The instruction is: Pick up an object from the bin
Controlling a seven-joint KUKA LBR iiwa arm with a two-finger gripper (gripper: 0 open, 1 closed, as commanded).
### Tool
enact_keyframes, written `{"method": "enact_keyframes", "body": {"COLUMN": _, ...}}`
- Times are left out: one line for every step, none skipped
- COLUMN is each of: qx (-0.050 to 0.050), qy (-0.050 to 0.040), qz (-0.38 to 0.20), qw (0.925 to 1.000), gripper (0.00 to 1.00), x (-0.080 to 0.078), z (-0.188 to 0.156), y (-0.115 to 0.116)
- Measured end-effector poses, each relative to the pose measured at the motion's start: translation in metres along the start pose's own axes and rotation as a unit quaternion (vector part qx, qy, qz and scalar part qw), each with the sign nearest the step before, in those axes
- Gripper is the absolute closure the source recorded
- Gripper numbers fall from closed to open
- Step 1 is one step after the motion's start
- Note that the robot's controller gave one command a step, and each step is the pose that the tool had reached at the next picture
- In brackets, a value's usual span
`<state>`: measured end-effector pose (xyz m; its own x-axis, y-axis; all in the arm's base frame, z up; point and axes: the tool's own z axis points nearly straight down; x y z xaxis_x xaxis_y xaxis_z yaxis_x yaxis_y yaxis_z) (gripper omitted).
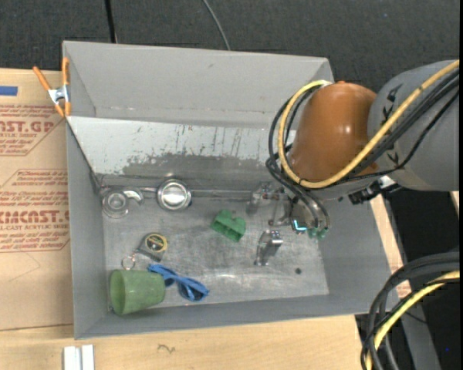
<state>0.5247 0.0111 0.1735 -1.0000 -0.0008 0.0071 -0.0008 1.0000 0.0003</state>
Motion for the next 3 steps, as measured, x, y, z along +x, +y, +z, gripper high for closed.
{"method": "enact_keyframes", "body": {"qx": 0.000, "qy": -0.0032, "qz": -0.065, "qw": 0.9979, "gripper": 0.00, "x": -0.059, "z": 0.094, "y": 0.025}}
{"method": "enact_keyframes", "body": {"qx": -0.001, "qy": -0.0043, "qz": -0.064, "qw": 0.9979, "gripper": 1.00, "x": -0.059, "z": 0.090, "y": 0.025}}
{"method": "enact_keyframes", "body": {"qx": 0.001, "qy": -0.0084, "qz": -0.173, "qw": 0.9849, "gripper": 1.00, "x": -0.053, "z": -0.038, "y": 0.038}}
